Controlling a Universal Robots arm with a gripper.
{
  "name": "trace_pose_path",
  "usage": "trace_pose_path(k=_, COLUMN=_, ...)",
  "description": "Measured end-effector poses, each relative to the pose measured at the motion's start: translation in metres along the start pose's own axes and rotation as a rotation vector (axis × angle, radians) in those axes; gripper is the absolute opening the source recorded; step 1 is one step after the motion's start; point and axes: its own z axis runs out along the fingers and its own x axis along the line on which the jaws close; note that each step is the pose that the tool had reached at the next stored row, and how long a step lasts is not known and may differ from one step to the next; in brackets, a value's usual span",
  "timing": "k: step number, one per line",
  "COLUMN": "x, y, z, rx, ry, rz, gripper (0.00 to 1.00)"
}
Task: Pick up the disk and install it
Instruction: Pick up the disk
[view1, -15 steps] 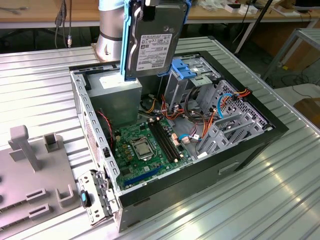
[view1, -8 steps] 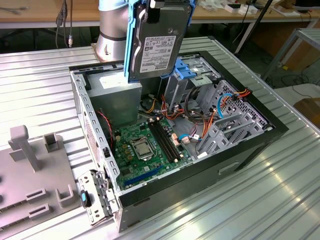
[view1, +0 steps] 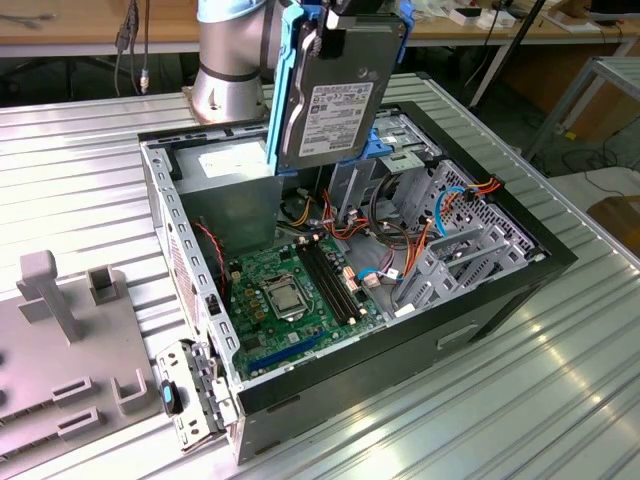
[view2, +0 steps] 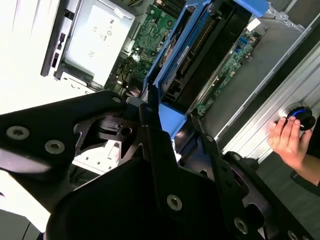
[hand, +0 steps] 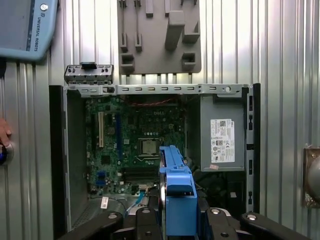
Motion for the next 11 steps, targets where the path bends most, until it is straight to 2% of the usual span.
trace_pose_path(k=5, x=0.0044, y=-0.0113, z=0.0005, rx=0.0, ry=0.0001, rz=0.0, gripper=0.37)
trace_pose_path(k=11, x=0.0128, y=-0.0161, z=0.0007, rx=-0.0001, ry=0.0002, rz=0.0, gripper=0.37)
